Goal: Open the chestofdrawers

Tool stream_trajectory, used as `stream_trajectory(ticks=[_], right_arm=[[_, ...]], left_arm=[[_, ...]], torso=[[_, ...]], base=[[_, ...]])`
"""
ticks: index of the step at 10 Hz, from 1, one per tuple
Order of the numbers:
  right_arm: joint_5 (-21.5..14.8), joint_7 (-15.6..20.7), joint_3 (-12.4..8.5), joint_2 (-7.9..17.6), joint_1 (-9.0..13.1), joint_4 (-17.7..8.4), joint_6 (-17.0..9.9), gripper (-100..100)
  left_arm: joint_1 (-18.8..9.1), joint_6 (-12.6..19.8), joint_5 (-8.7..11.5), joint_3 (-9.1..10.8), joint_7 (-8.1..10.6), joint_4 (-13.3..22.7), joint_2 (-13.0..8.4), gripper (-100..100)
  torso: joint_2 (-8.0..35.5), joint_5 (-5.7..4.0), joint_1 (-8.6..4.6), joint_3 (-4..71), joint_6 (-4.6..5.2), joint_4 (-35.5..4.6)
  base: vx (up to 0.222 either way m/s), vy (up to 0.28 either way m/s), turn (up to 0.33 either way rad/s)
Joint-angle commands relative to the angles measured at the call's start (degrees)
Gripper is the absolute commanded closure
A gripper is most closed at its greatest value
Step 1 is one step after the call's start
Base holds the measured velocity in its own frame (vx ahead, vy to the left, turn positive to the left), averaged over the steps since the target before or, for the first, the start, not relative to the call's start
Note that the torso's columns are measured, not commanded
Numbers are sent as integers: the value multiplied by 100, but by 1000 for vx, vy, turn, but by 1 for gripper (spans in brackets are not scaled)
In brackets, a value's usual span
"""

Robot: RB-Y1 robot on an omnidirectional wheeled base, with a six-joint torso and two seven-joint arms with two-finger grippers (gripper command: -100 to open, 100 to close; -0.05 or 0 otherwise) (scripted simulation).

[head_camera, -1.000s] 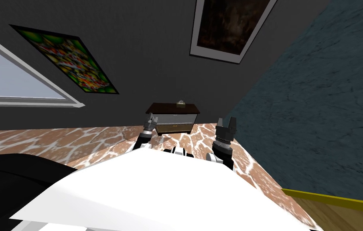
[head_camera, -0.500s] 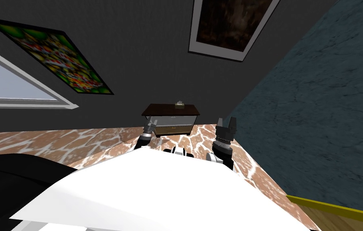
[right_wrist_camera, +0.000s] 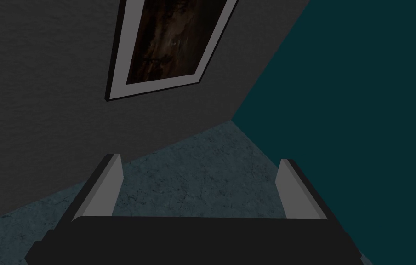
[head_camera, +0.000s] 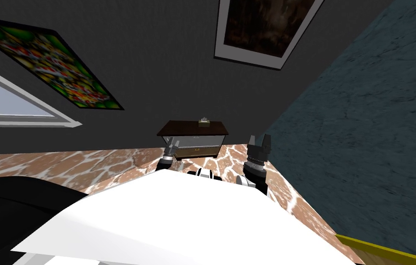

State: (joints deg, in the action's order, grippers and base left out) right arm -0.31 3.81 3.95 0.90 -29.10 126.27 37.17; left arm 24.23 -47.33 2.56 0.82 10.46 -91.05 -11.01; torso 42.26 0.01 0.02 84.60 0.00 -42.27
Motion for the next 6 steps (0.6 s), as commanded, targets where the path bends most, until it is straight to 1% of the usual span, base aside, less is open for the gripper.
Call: stream_trajectory(ticks=[1, 2, 3, 4, 5, 6], right_arm=[[0, 0, 0, 0, 0, 0, 0, 0], [0, 0, 0, 0, 1, 0, 0, 0], [0, 0, 0, 0, 0, 0, 0, 0], [0, 0, 0, 0, 1, 0, 0, 0], [0, 0, 0, 0, 1, 0, 0, 0], [0, 0, 0, 0, 1, 0, 0, 0]], left_arm=[[-4, -227, 7, 26, 11, 370, -10, -100], [-25, -407, 13, 49, 17, 559, -15, -100], [-25, -407, 13, 49, 17, 654, -15, -100], [-47, -584, 19, 71, 24, 851, -17, -100], [-47, -584, 19, 71, 24, 938, -17, -100], [-68, -759, 25, 94, 31, 1127, -15, -100]], torso=[[8, -4, -12, -6, -1, -3], [19, -3, -7, -12, 0, -6], [5, -1, -2, -6, 0, -4], [7, 0, 2, -5, -1, -2], [2, -1, -3, -3, 0, -2], [6, 0, 3, -4, 0, -2]], base=[[88, -45, 6], [116, -41, 1], [98, -35, 1], [100, -47, 1], [87, -26, 4], [119, -24, 0]])
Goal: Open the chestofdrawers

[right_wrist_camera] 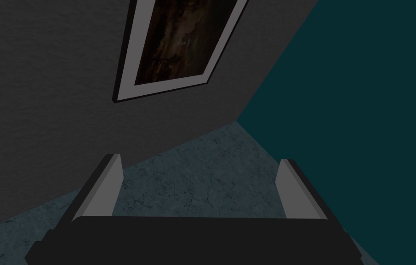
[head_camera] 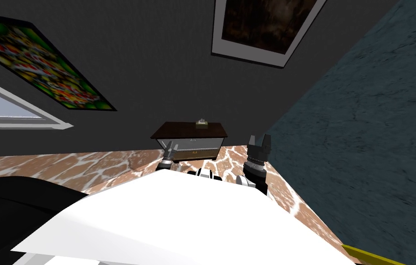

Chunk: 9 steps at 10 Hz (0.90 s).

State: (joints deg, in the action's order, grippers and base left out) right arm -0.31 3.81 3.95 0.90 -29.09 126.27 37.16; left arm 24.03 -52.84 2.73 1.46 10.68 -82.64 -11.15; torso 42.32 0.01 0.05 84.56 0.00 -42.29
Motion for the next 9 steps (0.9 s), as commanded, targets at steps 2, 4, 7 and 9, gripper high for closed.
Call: stream_trajectory(ticks=[2, 4, 7, 9], right_arm=[[0, 0, 0, 0, 0, 0, 0, 0], [0, 0, 0, 0, 0, 0, 0, 0], [0, 0, 0, 0, 0, 0, 0, 0], [0, 0, 0, 0, 0, 0, 0, 0]], left_arm=[[-69, -380, 14, 51, 15, 568, 4, -100], [-91, -548, 19, 73, 21, 855, 14, -100], [-133, -868, 30, 114, 33, 1341, 46, -100], [-153, -1021, 35, 134, 38, 1696, 70, -100]], torso=[[-5, 0, 0, 3, 0, 2], [3, -1, -6, -2, 0, -1], [-3, -1, -6, 1, 1, 0], [-4, -1, -4, 4, 0, 2]], base=[[105, -17, 1], [100, -29, 2], [121, -37, 2], [107, -32, 2]])
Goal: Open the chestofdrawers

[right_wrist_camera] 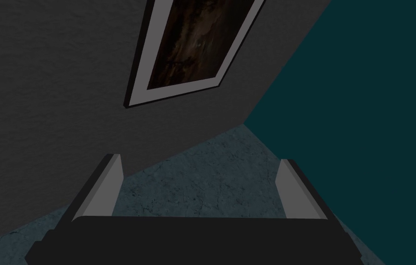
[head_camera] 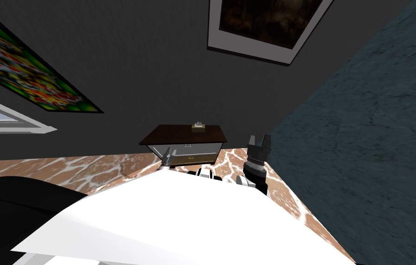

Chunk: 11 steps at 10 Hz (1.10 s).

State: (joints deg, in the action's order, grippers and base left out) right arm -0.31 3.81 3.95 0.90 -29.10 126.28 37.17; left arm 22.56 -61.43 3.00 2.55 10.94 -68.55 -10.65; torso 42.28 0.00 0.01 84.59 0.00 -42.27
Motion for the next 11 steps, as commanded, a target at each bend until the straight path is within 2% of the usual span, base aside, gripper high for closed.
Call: stream_trajectory(ticks=[1, 2, 5, 6, 7, 11], right_arm=[[0, 0, 0, 0, 0, 0, 0, 0], [0, 0, 0, 0, 0, 0, 0, 0], [0, 0, 0, 0, 0, 0, 0, 0], [0, 0, 0, 0, 1, 0, 0, 0], [0, 0, 0, 0, 1, 0, 0, 0], [0, 0, 0, 0, 0, 0, 0, 0]], left_arm=[[-26, -309, 12, 44, 16, 489, 51, -100], [-46, -450, 17, 62, 21, 711, 90, -100], [-64, -585, 21, 80, 26, 1010, 138, -100], [-82, -713, 25, 97, 30, 1226, 196, -100], [-82, -713, 25, 97, 30, 1226, 196, -100], [-137, -1143, 39, 152, 45, 1928, 546, -100]], torso=[[11, 1, 1, -9, 0, -4], [-3, 0, -1, -2, 1, -2], [13, 2, 6, -11, 0, -5], [16, 2, 5, -12, 1, -6], [8, 0, -2, -8, 0, -4], [-13, -1, -8, 6, 1, 2]], base=[[140, -34, 4], [167, -59, -1], [89, -25, 2], [73, -26, -1], [58, -20, 4], [103, -36, 1]])
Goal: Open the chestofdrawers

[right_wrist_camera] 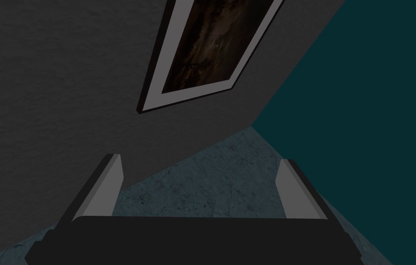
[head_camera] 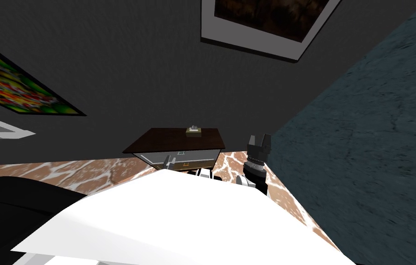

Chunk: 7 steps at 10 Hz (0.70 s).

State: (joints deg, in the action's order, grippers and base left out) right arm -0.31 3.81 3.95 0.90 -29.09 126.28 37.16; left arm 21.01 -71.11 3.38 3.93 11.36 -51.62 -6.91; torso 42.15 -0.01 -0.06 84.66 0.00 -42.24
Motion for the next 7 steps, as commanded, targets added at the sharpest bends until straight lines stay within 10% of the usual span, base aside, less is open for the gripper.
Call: stream_trajectory(ticks=[1, 5, 7], right_arm=[[0, 0, 0, 0, 0, 0, 0, 0], [0, 0, 0, 0, 2, 0, 0, 0], [0, 0, 0, 0, 2, 0, 0, 0]], left_arm=[[7, -255, 4, 24, 7, 360, 297, -100], [-11, -422, 9, 45, 14, 617, 804, -100], [-24, -210, 18, 49, 18, 411, 728, -100]], torso=[[2, 0, 4, -2, 0, -1], [30, 2, 10, -19, 0, -9], [14, 2, 11, -9, 0, -4]], base=[[116, -33, 2], [17, -16, 39], [-5, -5, 3]])
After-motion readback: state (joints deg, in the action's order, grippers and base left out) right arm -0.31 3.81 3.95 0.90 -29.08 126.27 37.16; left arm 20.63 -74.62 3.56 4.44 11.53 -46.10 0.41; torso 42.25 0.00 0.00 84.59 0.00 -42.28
